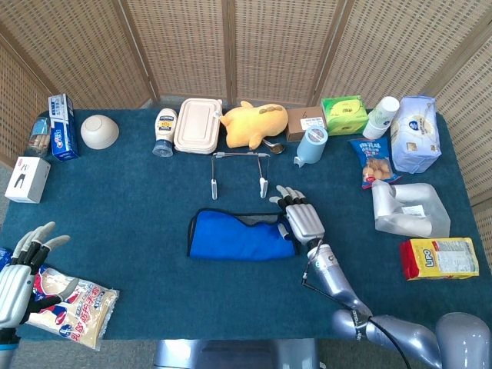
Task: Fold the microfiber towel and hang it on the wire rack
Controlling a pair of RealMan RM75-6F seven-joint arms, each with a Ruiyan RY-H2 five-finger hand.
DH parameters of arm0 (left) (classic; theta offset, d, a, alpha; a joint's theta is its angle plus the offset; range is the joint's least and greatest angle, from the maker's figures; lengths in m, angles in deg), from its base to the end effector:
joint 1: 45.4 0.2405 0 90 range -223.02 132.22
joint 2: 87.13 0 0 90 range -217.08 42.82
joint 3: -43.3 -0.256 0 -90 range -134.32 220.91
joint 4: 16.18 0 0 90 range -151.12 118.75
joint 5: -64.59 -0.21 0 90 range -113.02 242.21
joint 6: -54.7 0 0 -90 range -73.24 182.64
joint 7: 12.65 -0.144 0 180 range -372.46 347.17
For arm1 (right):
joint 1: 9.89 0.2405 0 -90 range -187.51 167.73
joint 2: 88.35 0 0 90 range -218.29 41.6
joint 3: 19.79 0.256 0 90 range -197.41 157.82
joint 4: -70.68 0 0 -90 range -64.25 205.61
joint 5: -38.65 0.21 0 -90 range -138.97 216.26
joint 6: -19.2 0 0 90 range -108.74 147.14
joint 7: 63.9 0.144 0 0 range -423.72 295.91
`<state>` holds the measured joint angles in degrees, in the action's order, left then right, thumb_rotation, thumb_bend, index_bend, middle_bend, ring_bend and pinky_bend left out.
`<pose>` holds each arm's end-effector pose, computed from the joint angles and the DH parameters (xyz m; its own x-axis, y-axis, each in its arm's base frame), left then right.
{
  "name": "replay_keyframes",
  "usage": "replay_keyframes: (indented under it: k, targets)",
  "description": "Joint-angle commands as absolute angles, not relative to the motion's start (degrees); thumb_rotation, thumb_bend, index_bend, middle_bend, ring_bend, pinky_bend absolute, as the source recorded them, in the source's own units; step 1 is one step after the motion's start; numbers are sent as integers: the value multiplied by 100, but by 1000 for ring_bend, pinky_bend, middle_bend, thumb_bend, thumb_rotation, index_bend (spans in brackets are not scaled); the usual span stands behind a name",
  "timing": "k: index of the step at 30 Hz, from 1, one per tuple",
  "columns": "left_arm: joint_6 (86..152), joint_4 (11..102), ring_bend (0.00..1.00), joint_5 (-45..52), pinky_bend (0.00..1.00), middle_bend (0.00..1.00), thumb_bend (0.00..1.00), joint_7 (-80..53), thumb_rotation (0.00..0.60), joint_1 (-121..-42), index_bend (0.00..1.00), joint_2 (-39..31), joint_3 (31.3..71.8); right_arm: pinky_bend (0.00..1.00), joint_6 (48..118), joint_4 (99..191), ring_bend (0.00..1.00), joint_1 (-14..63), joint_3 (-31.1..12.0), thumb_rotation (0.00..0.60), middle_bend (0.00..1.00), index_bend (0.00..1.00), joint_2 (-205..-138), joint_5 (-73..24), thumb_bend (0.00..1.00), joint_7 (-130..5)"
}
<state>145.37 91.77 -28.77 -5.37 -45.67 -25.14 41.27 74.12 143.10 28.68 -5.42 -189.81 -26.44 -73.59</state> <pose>-0.2558 0.1379 0.1497 0.0480 0.0277 0.9985 0.9977 -0.0492 -0.0466 -0.1591 -0.3432 -0.0621 0.2119 -0.3032 0.9291 -0.9623 -0.2304 0.1443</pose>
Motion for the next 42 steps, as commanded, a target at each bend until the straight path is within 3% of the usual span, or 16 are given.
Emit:
replay_keyframes:
  k: [1,25,42]
  targets:
    - [14538,9170,0,-2869,0,40,340,-527,600,-4565,199,-2509,4133,0,7408,14359,0,2844,-557,600,19,184,-18973,-2589,450,-7379]
    - [14424,9004,0,-3027,0,49,340,-1016,600,-4691,204,-2390,4213,0,8027,15257,0,2544,-652,600,12,174,-18549,-2904,448,-7267]
    - [14253,8773,0,-2956,0,47,340,-1259,600,-4792,205,-2317,4228,0,8085,15410,0,2440,-919,600,10,168,-18524,-2874,354,-7751]
